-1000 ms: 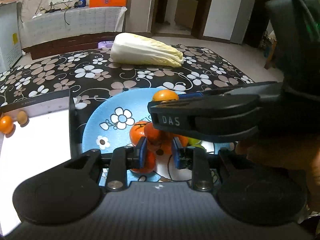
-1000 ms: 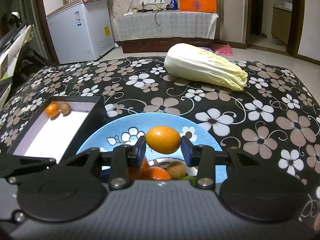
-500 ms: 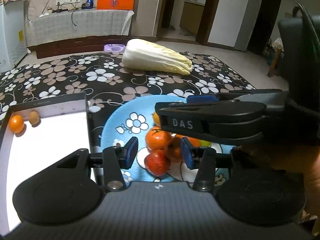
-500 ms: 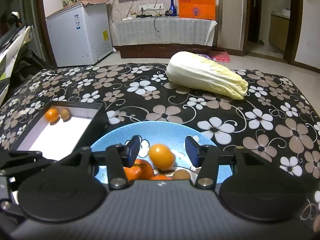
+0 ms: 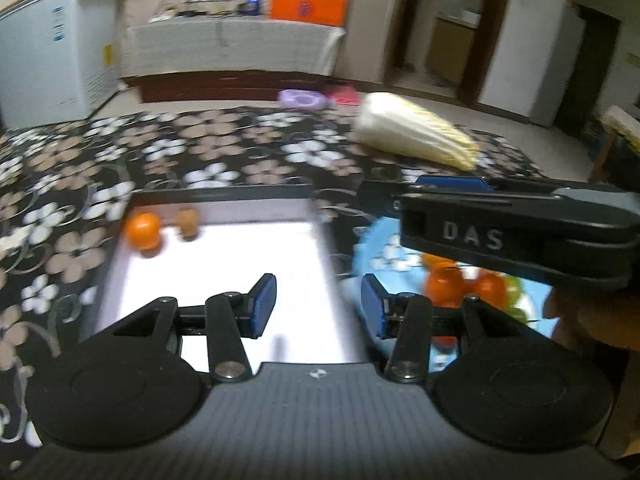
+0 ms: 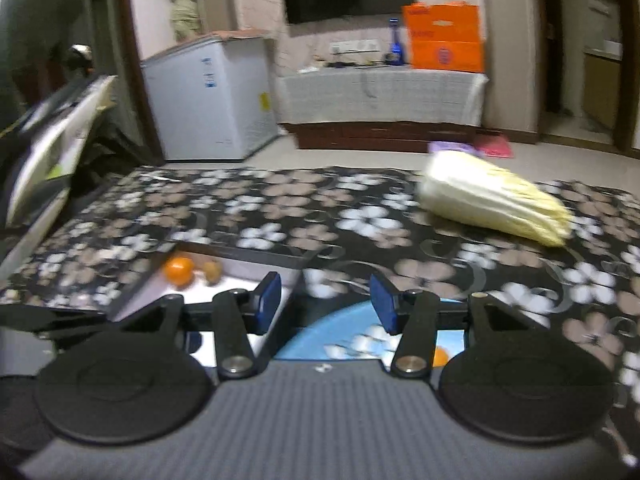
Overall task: Organize fruits
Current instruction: 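Withdraw both tools from the plate back over the fruit tray, then grasp the small orange in the tray with the right tool and lift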
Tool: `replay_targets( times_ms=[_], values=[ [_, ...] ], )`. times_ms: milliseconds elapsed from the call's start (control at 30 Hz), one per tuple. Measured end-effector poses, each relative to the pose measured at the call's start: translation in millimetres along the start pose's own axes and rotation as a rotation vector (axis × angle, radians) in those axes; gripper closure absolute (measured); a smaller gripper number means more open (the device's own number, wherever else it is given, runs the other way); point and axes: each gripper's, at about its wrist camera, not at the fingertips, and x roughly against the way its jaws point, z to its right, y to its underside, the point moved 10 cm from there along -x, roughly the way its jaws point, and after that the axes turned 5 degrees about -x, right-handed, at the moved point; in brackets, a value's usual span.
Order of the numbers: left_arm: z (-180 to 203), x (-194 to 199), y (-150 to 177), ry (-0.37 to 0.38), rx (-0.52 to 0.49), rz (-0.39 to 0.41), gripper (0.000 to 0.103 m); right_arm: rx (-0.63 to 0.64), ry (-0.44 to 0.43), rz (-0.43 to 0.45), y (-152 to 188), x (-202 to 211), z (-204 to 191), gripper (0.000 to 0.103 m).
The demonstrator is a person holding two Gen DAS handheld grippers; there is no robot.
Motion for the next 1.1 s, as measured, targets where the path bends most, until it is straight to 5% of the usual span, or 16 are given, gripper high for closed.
replay_targets(
  times_ms=[167,333,833,1000,1100],
  values=[
    [-46,3,12,-0.063,0.042,-0.034,0.050,0.043,-0.085,-0.039,3,-24,-46,0.056],
    [-79,3,21,-0.103,0.065,-0.060,0.050,0.061,-0.122,-0.104,8,-53,-76,0.074],
    [-103,5,23,-0.105,0.093,-0.065,0.050,0.074,-0.102,-0.213,18,-117,-102,0.075],
    [-109,6,22,-0.099,0.106,-0.065,0.050,-0.015,-0.205,-0.182,6,-115,-116,0.075],
    [-108,9,23,-0.087,0.102,-0.065,0.050,0.042,-0.214,-0.180,6,-119,-129,0.075]
  ],
)
